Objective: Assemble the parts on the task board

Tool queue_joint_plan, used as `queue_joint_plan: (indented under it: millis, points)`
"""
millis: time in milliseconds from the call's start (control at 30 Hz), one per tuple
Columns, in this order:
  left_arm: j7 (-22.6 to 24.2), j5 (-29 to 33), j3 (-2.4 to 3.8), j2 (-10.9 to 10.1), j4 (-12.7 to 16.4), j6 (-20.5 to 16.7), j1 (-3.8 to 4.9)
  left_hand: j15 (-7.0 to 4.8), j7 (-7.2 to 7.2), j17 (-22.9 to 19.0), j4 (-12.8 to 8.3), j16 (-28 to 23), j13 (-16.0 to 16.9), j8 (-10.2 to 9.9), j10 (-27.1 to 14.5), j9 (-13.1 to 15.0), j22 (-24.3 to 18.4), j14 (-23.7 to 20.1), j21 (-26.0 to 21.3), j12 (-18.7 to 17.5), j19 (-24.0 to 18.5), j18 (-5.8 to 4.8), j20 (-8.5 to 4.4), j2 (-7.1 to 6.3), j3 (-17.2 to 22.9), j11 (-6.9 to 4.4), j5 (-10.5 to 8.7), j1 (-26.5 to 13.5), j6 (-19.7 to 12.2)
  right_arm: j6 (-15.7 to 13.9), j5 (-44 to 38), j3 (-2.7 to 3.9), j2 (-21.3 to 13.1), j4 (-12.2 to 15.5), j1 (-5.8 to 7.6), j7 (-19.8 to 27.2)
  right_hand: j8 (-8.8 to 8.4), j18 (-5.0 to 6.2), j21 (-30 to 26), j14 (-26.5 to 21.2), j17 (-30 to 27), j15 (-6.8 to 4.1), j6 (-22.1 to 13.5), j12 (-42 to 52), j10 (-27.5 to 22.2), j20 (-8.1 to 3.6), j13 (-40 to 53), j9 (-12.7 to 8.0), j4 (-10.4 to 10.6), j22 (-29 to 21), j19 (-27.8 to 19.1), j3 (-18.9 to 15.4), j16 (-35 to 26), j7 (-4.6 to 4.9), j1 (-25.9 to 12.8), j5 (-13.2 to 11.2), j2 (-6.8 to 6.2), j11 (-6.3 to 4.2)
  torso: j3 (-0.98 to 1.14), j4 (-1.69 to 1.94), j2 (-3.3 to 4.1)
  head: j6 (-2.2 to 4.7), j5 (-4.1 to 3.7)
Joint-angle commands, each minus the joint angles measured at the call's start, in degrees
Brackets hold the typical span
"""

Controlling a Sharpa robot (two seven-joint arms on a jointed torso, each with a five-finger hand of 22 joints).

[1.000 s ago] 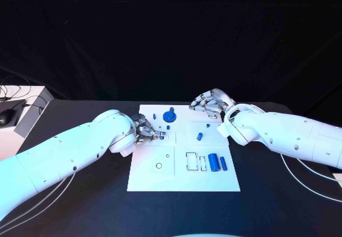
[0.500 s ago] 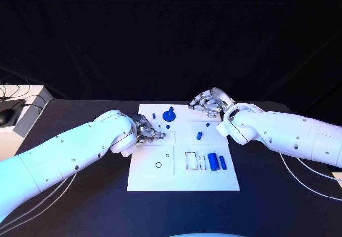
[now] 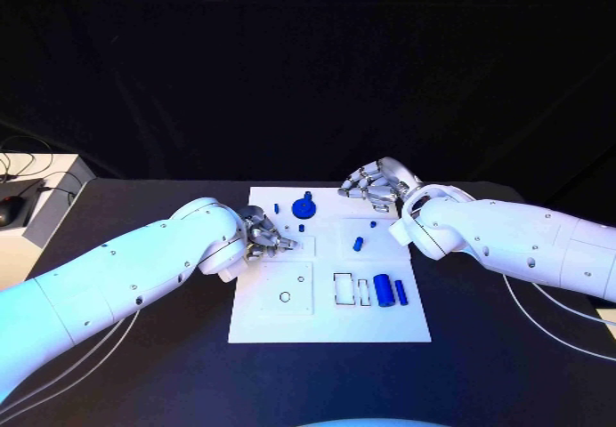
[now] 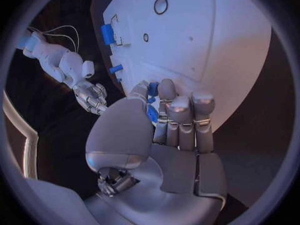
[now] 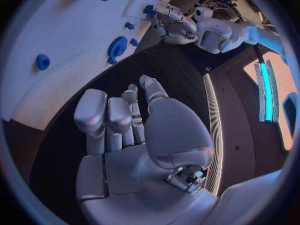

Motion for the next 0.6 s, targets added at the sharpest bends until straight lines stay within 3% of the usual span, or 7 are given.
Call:
queue_joint_plan:
  millis: [33, 167, 267, 467, 600]
  points:
    - [0.83, 0.83, -0.09, 0.19, -0.11, 0.66, -0.12, -0.02, 0.03, 0.13, -0.31, 0.14, 0.06, -0.41, -0.38, -0.23, -0.02, -0.26, -0.17, 0.12, -0.46, -0.97, 0.17, 0.56, 1.01, 0.08, 0.18, 1.12, -0.07, 0.61, -0.66, 0.02, 0.02, 0.09, -0.02, 0.26, -0.23, -0.36, -0.26, 0.02, 0.0, -0.2, 0.36, -0.27, 0.16, -0.75, 0.04, -0.08, -0.22, 6.97, 3.91, -0.04, -0.33, -0.05, -0.37, 0.17, 0.22, -0.09, 0.01, -0.02, 0.01, 0.02, 0.0]
    - [1.33, 1.0, -0.1, 0.24, -0.13, 0.54, -0.12, -0.06, -0.01, 0.22, -0.92, 0.13, 0.01, -0.78, -0.53, -0.57, 0.02, -0.3, -0.18, 0.0, -0.54, -0.99, 0.18, 1.8, 2.95, 0.04, 0.2, 2.46, -0.29, 0.69, -0.7, 0.02, 0.02, 0.07, -0.02, 0.23, -0.23, -0.36, -0.26, 0.02, 0.0, -0.2, 0.36, -0.27, 0.16, -0.75, 0.04, -0.08, -0.22, 6.97, 3.91, -0.04, -0.33, -0.05, -0.37, 0.17, 0.22, -0.09, 0.0, -0.02, -0.02, -0.03, -0.02]
    - [1.84, 1.28, -0.1, 0.25, -0.1, 0.47, -0.12, -0.03, 0.02, 0.47, -1.52, 0.21, -0.13, -1.21, -0.77, -0.98, -0.03, -0.33, -0.32, -0.29, -0.74, -1.04, 0.15, 1.81, 6.6, 0.12, 0.29, 3.98, -0.63, 0.78, -0.74, 0.02, 0.03, 0.04, -0.02, 0.2, -0.23, -0.36, -0.26, 0.02, 0.0, -0.2, 0.36, -0.27, 0.16, -0.75, 0.04, -0.08, -0.22, 6.97, 3.91, -0.04, -0.33, -0.05, -0.37, 0.17, 0.22, -0.09, -0.01, -0.02, -0.03, -0.04, -0.03]
    - [2.95, 1.84, -0.1, 0.21, 0.1, -0.05, -0.13, 0.07, 0.29, 1.26, -3.12, 0.52, -0.76, -0.67, -0.38, -0.39, 0.09, -0.24, -0.36, -1.2, -0.98, -1.33, -0.02, -1.11, 18.97, 0.17, 0.27, 3.77, -1.53, 0.99, -0.83, 0.02, 0.05, 0.0, -0.02, 0.08, -0.23, -0.36, -0.26, 0.02, 0.0, -0.2, 0.36, -0.27, 0.16, -0.75, 0.04, -0.08, -0.22, 6.97, 3.91, -0.04, -0.33, -0.05, -0.37, 0.17, 0.22, -0.09, -0.02, 0.01, -0.02, 0.01, -0.01]
    - [3.57, 2.06, -0.09, 0.15, 0.25, -0.45, -0.13, 0.14, 0.34, 1.45, -5.42, 0.49, -0.91, 0.38, 0.13, 0.72, 0.25, -0.18, -0.26, -1.45, -0.99, -1.33, 0.06, -2.12, 24.27, 0.17, 0.14, 1.54, -2.06, 1.17, -0.89, 0.02, 0.09, -0.05, -0.03, 0.02, -0.23, -0.36, -0.26, 0.02, 0.0, -0.2, 0.36, -0.27, 0.16, -0.75, 0.04, -0.08, -0.22, 6.97, 3.91, -0.04, -0.33, -0.05, -0.37, 0.17, 0.22, -0.09, -0.01, -0.03, -0.05, 0.06, 0.03]
